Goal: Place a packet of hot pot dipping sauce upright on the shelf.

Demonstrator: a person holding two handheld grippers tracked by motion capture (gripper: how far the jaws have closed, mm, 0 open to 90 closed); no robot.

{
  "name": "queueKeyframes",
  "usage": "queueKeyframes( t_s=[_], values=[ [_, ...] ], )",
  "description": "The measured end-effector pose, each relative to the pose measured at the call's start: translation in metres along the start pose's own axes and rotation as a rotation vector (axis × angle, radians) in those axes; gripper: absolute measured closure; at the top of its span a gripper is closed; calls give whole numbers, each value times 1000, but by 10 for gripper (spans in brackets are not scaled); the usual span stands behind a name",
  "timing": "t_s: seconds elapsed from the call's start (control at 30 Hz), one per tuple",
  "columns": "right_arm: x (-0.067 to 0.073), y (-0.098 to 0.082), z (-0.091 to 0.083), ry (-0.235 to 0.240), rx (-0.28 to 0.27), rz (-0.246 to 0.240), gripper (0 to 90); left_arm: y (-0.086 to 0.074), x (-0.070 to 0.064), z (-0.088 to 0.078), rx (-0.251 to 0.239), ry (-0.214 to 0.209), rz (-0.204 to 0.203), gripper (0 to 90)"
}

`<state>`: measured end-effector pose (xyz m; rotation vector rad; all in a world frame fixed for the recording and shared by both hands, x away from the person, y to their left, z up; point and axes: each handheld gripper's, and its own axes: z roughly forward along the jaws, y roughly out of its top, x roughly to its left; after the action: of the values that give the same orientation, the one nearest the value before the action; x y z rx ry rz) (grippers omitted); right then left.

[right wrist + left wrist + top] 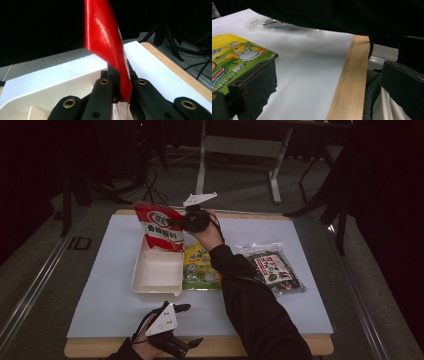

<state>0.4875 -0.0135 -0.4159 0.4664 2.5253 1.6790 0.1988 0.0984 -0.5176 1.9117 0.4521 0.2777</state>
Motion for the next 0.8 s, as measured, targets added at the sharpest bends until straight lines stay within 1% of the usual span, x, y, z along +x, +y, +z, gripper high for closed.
queueKeyframes(
  t_s=[0.07,0.13,0.27,0.4,0.5,0.53,0.6,0.7,0.73,0.77,0.8],
  values=[
    [-1,-2,2,6,-1,3,900,0,0,0,1,-1,1,23],
    [0,-6,6,2,14,-2,900,0,0,0,2,1,4,23],
    [2,-13,12,10,35,-3,900,0,0,0,2,0,4,24],
    [3,-17,13,11,52,-4,900,0,0,1,4,-2,2,24],
    [3,-18,14,11,55,-4,899,0,0,1,6,-2,3,24],
    [2,-21,14,15,53,9,898,0,0,2,7,-3,3,24],
    [1,-23,13,22,50,19,898,0,0,2,7,-4,2,24],
    [1,-23,13,20,49,20,897,0,0,3,8,-5,1,23],
    [0,-24,11,9,66,13,872,0,0,3,8,-5,2,24],
    [0,-23,10,4,73,8,821,1,0,3,7,-5,2,23],
    [0,-23,10,7,72,6,803,1,0,3,7,-5,2,24]
  ],
)
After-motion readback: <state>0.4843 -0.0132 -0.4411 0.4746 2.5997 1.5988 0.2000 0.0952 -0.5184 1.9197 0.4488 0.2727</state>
